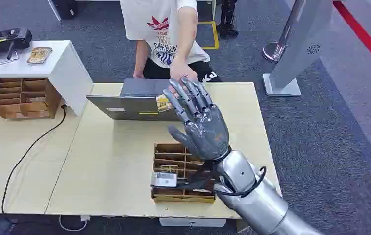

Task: Pass the card to the sensor for recognition and then transmit it.

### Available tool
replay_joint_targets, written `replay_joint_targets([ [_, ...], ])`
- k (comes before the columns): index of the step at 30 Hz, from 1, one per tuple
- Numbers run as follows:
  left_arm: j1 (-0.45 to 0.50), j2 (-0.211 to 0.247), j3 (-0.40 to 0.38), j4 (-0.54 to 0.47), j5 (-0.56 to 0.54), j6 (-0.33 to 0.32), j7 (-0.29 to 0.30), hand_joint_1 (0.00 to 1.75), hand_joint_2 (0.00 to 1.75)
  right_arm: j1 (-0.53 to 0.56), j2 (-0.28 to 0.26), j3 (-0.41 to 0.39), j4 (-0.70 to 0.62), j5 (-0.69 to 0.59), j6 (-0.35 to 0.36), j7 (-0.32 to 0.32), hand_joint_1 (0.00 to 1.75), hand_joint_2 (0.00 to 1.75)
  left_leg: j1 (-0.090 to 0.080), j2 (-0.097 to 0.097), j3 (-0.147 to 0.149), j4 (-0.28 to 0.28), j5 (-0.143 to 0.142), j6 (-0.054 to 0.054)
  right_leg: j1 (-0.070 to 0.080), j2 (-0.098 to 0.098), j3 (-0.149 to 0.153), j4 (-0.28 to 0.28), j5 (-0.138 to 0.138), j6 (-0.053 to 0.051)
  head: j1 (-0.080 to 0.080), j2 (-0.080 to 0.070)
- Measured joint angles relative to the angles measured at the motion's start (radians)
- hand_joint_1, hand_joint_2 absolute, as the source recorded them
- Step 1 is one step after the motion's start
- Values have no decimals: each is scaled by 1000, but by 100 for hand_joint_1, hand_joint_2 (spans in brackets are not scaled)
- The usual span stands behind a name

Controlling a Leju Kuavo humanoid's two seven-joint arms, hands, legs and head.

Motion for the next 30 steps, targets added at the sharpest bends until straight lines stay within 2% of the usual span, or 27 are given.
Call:
replay_joint_targets([
  [8, -11, -6, -32, 0, -20, -8, 12, 0, 0, -110, 13, -32, 165, 118, -16, 44, 0, 175, 0, 0, 0, 0, 0, 0, 0, 0, 0, 0, 0, 0, -1, 0],
  [12, -14, -8, -41, 0, -23, -10, 12, 0, 0, -139, 19, -51, 220, 133, -18, 47, 3, 175, 0, 0, 0, 0, 0, 0, 0, 0, 0, 0, 0, 0, -1, 0],
  [13, -14, -8, -43, 0, -24, -11, 12, 0, 0, -146, 20, -52, 232, 137, -18, 48, 143, 175, 0, 0, 0, 0, 0, 0, 0, 0, 0, 0, 0, 0, -1, 0],
  [14, -16, -8, -43, 0, -25, -12, 12, 0, 0, -149, 21, -55, 245, 138, -19, 50, 143, 175, 0, 0, 0, 0, 0, 0, 0, 0, 0, 0, 0, 0, 0, 0],
  [15, -16, -8, -44, 0, -25, -12, 12, 0, 0, -150, 23, -61, 253, 138, -20, 50, 171, 175, 0, 0, 0, 0, 0, 0, 0, 0, 0, 0, 0, 0, 0, 0],
  [30, -16, -10, -45, 0, -20, -18, 11, 0, 0, -151, 33, -108, 324, 113, -33, 45, 175, 175, 0, 0, 0, 0, 0, 0, 0, 0, 0, 0, 0, 0, 0, 0],
])
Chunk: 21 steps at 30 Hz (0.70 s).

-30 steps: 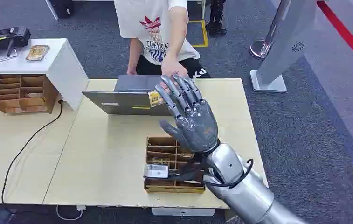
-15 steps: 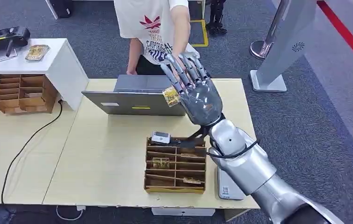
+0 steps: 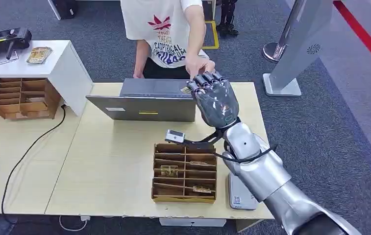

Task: Pass the card to the sensor for recognition and then transmit it.

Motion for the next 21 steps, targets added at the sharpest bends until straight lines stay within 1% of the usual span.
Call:
replay_joint_targets([
  [8, 0, 0, 0, 0, 0, 2, 0, 0, 0, 11, 4, -18, 29, -24, -16, -11, 175, 175, 0, 0, 0, 0, 0, 0, 0, 0, 0, 0, 0, 0, 0, 0],
  [10, 0, 0, 0, 0, 0, 4, 0, 0, 0, 19, 8, -22, 34, -49, -22, -24, 175, 175, 0, 0, 0, 0, 0, 0, 0, 0, 0, 0, 0, 0, 0, 0],
  [12, 0, 0, 0, 0, 4, 8, -1, 0, 0, 33, 15, -37, 33, -101, -26, -42, 175, 175, 0, 0, 0, 0, 0, 0, 0, 0, 0, 0, 0, 0, 0, 0],
  [16, 1, 0, 0, 0, 15, 13, -6, 0, 0, 83, 37, -80, -19, -296, -9, -96, 175, 175, 0, 0, 0, 0, 0, 0, 0, 0, 0, 0, 0, 0, 0, 0],
  [21, 3, 0, 3, 0, 39, 24, -10, 0, 0, 175, 77, -154, -168, -633, 82, -167, 175, 175, 0, 0, 0, 0, 0, 0, 0, 0, 0, 0, 0, 0, 0, 0],
])
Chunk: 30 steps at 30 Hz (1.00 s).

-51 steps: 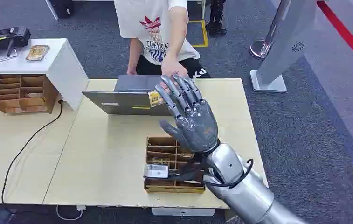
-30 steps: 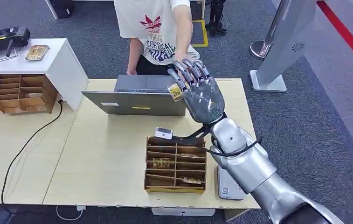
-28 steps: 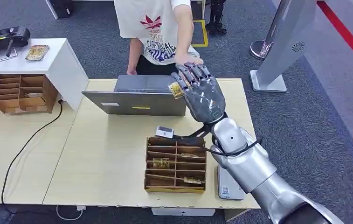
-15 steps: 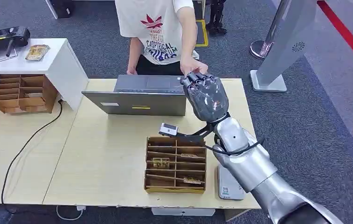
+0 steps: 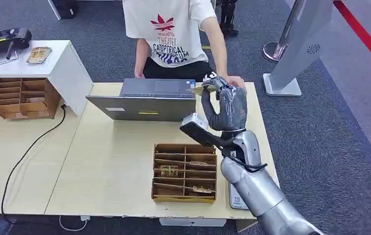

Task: Pass the card to the sensor for recognition and then transmit it.

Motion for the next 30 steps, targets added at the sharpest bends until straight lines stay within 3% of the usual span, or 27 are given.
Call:
replay_joint_targets([
  [9, 9, 2, 22, 0, 47, 5, -14, 0, 0, 162, 24, -82, -245, -467, 183, -47, 175, 175, 0, 0, 0, 0, 0, 0, 0, 0, 0, 0, 0, 0, 0, 0],
  [16, 27, 7, 60, 0, 105, -8, -47, 0, 0, 304, -11, -121, -339, -736, 360, -52, 175, 175, 0, 0, 0, 0, -1, 0, 0, -1, 0, 0, 0, 0, 0, 0],
  [30, 35, 15, 136, 0, 172, -16, -62, 0, 0, 574, -100, -190, -423, -681, 364, -49, 175, 175, 0, 1, 0, 0, -2, 1, 0, 0, 0, -1, -1, 0, 0, 0],
])
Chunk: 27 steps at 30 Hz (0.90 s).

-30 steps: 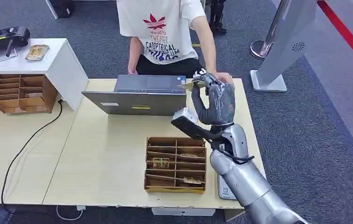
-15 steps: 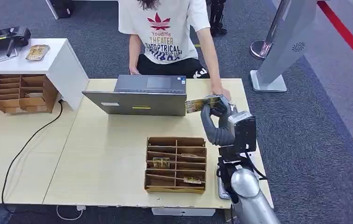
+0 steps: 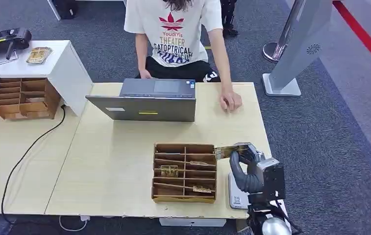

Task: Pass the card to the sensor for recognition and then transmit it.

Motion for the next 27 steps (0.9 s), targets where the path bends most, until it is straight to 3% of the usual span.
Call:
replay_joint_targets([
  [9, 1, 1, 26, 0, 21, 0, -1, 0, 0, 75, -24, -17, -19, 22, -2, 16, 175, 175, 0, 0, 0, 0, 0, 0, 0, -1, 0, 0, 0, 0, 0, 0],
  [18, 2, 2, 51, 0, 44, 0, -4, 0, 0, 163, -70, -24, -58, 105, -63, 22, 175, 175, 0, 0, 0, 0, 0, 1, 0, -1, 0, 0, 0, 0, 0, 0],
  [27, 2, 2, 58, 0, 52, 8, -7, 0, 0, 178, -101, -13, -63, 364, -186, 100, 175, 175, 0, 0, 0, 0, 0, 0, 0, -1, 1, 0, 0, 0, 0, 0],
])
